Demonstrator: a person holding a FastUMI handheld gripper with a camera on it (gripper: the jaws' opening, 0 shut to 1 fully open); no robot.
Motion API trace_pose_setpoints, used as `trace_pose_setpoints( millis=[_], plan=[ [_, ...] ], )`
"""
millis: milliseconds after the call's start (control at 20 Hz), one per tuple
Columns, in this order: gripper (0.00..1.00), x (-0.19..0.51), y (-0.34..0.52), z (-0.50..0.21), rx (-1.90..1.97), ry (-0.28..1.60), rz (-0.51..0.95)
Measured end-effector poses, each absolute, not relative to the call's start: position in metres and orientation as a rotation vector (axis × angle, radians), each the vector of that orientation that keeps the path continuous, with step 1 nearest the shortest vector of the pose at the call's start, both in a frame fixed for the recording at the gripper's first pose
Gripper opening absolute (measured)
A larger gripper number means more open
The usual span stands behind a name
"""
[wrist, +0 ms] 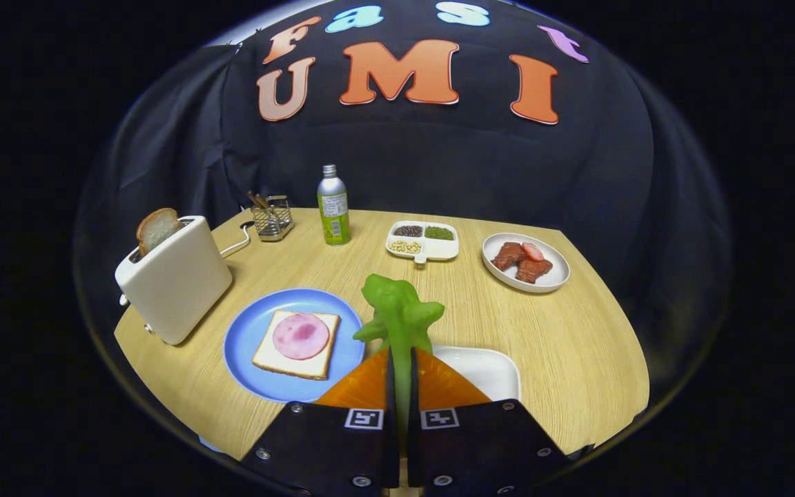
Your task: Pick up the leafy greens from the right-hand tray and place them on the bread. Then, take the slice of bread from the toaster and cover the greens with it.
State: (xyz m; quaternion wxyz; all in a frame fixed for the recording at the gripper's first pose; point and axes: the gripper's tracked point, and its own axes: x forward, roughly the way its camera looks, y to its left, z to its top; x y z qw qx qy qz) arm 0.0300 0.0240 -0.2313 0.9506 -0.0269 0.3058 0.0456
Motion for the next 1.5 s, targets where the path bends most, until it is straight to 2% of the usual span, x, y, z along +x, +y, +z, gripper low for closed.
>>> trace_pose_setpoints(
  millis=[1000,1500],
  plan=[
    [0.06,0.043,0.125,-0.242,-0.067,0.654,0.245],
    [0.10,0.056,0.148,-0.268,-0.094,0.695,0.244]
  ],
)
